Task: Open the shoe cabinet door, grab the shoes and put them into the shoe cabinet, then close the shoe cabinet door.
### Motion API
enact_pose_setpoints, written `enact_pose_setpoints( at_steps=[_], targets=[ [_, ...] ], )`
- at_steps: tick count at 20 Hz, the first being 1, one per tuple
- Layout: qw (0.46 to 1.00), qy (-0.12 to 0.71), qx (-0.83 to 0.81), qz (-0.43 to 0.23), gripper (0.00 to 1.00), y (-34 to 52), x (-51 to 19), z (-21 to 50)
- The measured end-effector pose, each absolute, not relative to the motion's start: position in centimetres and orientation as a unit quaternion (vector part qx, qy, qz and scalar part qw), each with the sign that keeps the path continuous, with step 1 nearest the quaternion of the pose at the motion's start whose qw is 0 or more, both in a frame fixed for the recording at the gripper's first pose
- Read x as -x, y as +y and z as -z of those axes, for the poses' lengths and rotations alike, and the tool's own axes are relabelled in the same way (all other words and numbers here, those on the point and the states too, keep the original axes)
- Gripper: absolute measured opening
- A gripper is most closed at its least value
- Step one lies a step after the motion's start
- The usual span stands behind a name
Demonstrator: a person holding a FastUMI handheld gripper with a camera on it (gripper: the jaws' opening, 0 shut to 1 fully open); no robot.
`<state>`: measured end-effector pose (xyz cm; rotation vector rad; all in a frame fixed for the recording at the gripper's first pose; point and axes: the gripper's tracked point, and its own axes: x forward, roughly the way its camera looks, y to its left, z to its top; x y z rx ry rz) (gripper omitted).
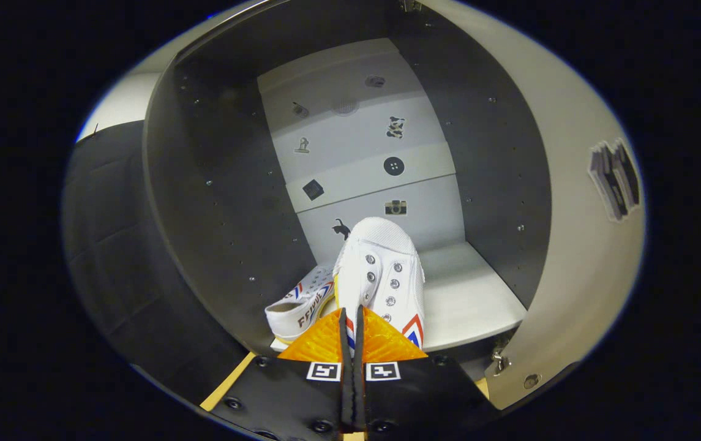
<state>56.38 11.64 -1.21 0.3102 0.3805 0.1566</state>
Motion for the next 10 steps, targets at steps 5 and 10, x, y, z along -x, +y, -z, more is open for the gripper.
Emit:
enact_pose_setpoints(
  at_steps=[5,10],
  targets=[
    [0.972,0.195,-0.122,-0.042,0.01,11.4,-61.9,1.8],
    [0.971,0.216,-0.101,-0.018,0.01,12.1,-65.8,4.0]
  ],
)
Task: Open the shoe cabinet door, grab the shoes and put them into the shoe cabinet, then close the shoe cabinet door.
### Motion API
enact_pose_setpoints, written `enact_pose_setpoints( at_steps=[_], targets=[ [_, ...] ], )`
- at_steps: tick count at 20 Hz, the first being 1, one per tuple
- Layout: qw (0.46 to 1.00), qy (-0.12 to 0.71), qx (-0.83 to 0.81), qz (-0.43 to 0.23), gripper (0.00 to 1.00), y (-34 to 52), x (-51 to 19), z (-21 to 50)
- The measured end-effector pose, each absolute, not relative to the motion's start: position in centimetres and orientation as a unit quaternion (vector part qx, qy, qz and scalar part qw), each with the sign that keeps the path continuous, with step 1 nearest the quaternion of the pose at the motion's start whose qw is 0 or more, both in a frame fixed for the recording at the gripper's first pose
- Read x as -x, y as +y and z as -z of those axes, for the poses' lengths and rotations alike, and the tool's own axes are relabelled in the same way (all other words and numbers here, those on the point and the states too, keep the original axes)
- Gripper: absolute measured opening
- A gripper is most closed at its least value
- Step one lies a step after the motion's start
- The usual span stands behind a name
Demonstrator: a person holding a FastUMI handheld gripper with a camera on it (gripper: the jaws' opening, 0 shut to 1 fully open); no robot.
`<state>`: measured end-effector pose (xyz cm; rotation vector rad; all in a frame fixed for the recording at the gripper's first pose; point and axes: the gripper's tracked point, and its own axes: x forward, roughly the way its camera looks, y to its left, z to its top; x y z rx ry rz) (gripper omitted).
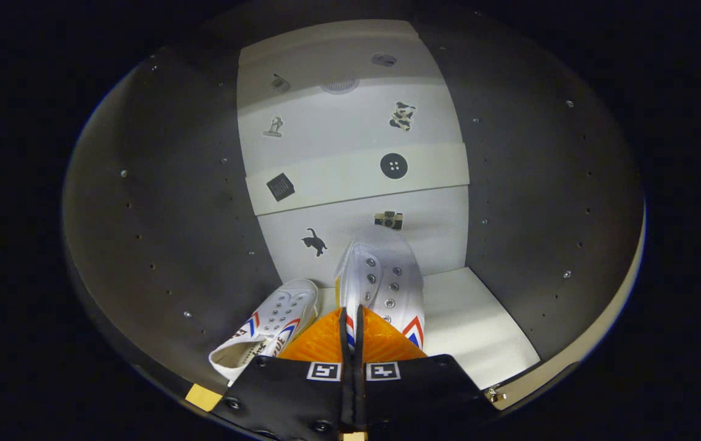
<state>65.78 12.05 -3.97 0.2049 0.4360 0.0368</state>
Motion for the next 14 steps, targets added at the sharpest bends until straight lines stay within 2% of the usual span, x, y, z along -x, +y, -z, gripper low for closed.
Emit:
enact_pose_setpoints(
  at_steps=[6,9,14],
  targets=[
    [0.963,0.247,-0.104,-0.008,0.02,12.9,-66.2,6.5],
    [0.972,0.213,-0.104,-0.001,0.25,12.2,-65.2,4.3],
    [0.983,0.161,-0.092,-0.003,0.97,11.9,-59.1,-0.6]
  ],
)
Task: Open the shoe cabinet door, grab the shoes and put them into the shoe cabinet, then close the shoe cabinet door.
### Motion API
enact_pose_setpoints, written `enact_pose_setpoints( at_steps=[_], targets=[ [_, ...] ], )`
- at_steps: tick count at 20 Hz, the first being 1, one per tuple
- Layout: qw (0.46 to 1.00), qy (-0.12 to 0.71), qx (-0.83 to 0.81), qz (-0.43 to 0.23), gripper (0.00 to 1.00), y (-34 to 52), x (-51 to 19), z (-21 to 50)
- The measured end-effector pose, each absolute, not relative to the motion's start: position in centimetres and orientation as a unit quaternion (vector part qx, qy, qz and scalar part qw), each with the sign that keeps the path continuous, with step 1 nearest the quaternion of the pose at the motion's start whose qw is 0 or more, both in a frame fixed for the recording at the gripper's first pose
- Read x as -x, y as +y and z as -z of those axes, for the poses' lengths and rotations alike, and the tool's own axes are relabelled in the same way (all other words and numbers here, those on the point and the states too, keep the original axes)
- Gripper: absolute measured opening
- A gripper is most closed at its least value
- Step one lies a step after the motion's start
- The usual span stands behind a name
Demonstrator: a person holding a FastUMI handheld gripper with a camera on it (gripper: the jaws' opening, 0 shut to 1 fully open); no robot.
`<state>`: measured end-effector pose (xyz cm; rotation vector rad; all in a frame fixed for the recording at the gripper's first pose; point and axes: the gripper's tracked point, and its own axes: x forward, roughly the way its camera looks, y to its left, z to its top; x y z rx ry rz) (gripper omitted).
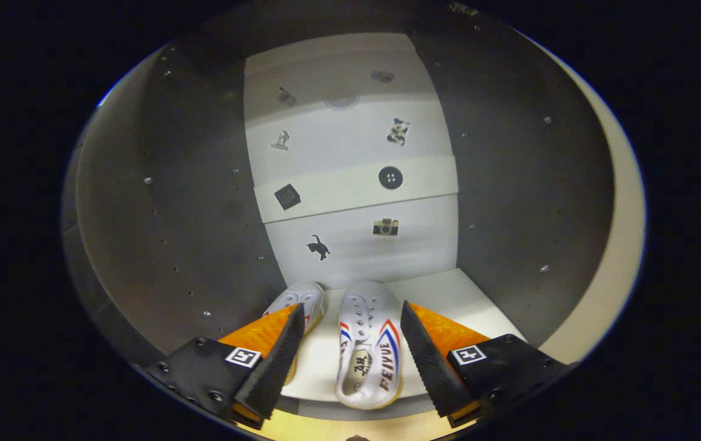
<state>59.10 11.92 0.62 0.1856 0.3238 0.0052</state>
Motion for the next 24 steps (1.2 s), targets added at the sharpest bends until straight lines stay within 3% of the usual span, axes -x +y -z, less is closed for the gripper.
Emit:
enact_pose_setpoints(
  at_steps=[10,24],
  targets=[
    [0.993,0.079,-0.042,-0.073,0.98,13.8,-41.1,-6.6],
    [0.994,0.066,-0.028,-0.087,0.98,6.6,-23.6,-8.0]
  ],
)
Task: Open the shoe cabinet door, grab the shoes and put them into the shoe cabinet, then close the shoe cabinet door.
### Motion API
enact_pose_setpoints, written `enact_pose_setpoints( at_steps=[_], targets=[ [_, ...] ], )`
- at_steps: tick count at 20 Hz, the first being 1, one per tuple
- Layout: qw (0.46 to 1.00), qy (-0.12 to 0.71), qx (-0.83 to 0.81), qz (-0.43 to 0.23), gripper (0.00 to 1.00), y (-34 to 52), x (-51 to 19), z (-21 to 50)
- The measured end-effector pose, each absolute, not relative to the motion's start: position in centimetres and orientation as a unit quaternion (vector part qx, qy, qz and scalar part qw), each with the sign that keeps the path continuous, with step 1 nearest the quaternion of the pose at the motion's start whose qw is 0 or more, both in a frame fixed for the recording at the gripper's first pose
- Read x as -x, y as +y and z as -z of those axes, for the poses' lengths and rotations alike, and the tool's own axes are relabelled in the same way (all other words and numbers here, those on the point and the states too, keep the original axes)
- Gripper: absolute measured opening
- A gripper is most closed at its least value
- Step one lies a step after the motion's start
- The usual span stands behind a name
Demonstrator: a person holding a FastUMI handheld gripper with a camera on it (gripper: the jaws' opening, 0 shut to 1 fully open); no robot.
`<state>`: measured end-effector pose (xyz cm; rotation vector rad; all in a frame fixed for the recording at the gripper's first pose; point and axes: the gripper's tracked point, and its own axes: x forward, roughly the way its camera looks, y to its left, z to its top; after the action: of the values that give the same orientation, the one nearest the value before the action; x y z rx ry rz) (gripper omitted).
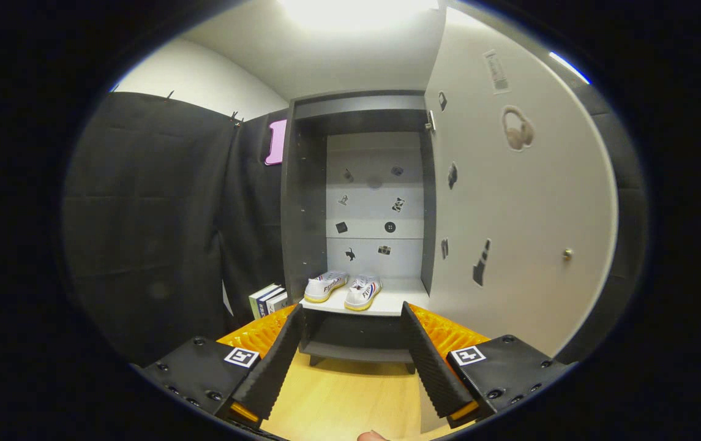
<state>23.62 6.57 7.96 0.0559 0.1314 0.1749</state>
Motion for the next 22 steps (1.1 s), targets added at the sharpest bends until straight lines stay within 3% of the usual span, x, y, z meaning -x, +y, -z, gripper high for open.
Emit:
enact_pose_setpoints(
  at_steps=[9,22],
  targets=[
    [0.995,0.065,-0.051,-0.052,0.98,-3.3,-16.7,-9.9],
    [0.983,0.068,-0.036,0.164,0.98,-18.2,-19.5,-8.2]
  ],
)
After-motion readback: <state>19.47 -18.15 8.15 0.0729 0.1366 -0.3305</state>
